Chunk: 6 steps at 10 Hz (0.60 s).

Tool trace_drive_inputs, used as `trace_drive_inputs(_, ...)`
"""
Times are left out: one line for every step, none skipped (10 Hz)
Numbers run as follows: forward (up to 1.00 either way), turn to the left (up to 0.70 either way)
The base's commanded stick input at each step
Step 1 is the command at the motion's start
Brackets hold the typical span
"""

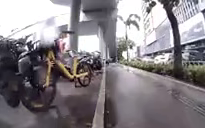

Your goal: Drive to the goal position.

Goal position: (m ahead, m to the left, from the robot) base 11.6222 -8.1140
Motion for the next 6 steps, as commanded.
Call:
trace_drive_inputs(0.7, 0.0)
trace_drive_inputs(0.7, 0.0)
trace_drive_inputs(0.7, 0.0)
trace_drive_inputs(0.7, -0.01)
trace_drive_inputs(0.7, -0.03)
trace_drive_inputs(0.7, -0.1)
